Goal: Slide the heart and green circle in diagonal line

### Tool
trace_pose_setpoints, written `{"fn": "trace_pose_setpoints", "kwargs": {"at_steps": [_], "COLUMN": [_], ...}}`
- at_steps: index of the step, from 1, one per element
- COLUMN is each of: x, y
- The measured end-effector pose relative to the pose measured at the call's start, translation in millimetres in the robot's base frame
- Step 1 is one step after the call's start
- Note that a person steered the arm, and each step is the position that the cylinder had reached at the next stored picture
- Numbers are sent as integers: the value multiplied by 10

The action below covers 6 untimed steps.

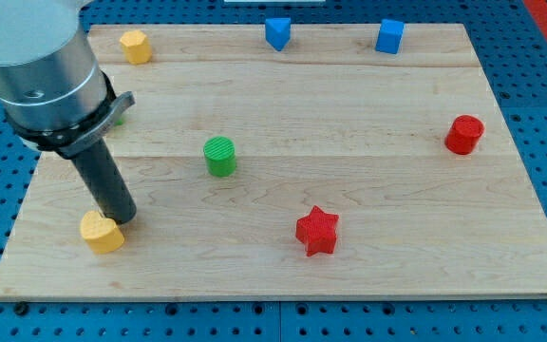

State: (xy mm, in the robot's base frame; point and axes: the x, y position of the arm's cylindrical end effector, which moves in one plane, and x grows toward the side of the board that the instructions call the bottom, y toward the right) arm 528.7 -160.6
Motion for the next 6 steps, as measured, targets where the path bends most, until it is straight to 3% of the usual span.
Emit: {"fn": "trace_pose_setpoints", "kwargs": {"at_steps": [1,2,3,4,5,6], "x": [173,160,37,-431,-660,-713], "y": [382,-87,-52,116,444,1319]}}
